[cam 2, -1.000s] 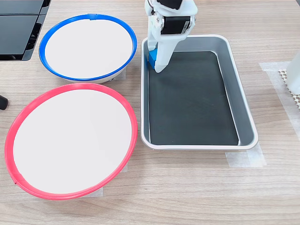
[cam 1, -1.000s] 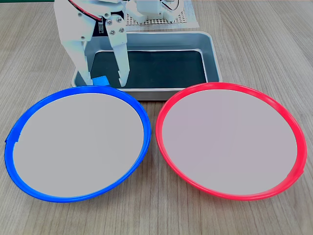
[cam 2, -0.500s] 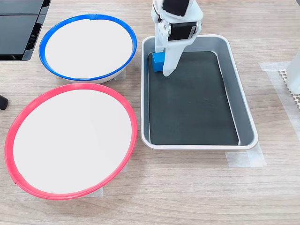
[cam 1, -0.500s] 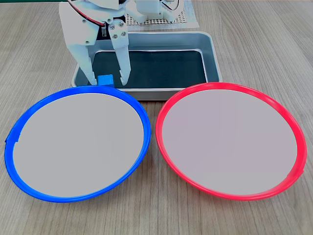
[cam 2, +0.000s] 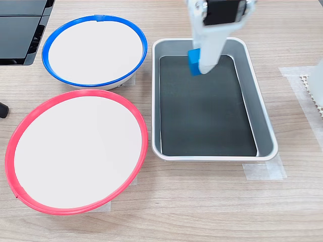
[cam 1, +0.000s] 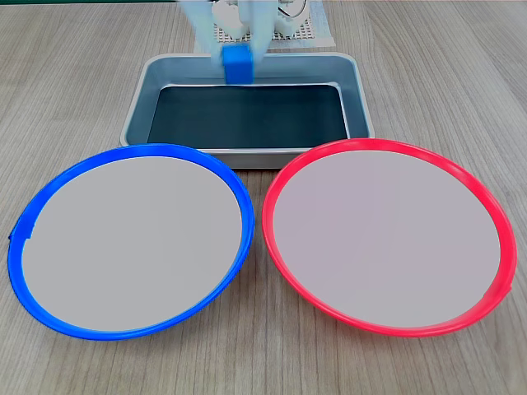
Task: Move a blue block from tray to blue dish
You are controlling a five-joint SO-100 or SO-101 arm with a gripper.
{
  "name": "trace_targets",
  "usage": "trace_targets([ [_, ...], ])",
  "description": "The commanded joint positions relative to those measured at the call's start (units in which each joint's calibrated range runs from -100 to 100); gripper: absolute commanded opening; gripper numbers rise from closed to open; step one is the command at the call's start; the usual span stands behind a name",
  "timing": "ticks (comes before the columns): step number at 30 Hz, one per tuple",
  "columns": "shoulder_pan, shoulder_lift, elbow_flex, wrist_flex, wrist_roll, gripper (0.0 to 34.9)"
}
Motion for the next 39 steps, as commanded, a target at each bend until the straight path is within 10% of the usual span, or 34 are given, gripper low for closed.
trace_targets([
  [1, -9.2, -4.5, -11.3, 11.8, -14.1, 0.1],
  [8, -5.3, -0.6, -10.8, -16.9, -31.2, 0.1],
  [21, 8.8, 6.2, 18.2, -75.1, -30.9, 0.3],
  [35, 6.4, 0.2, 30.8, -95.4, -38.5, 25.5],
  [37, 5.6, -2.8, 32.0, -99.6, -42.1, 22.3],
  [39, 5.0, -6.7, 33.4, -104.6, -47.3, 11.1],
])
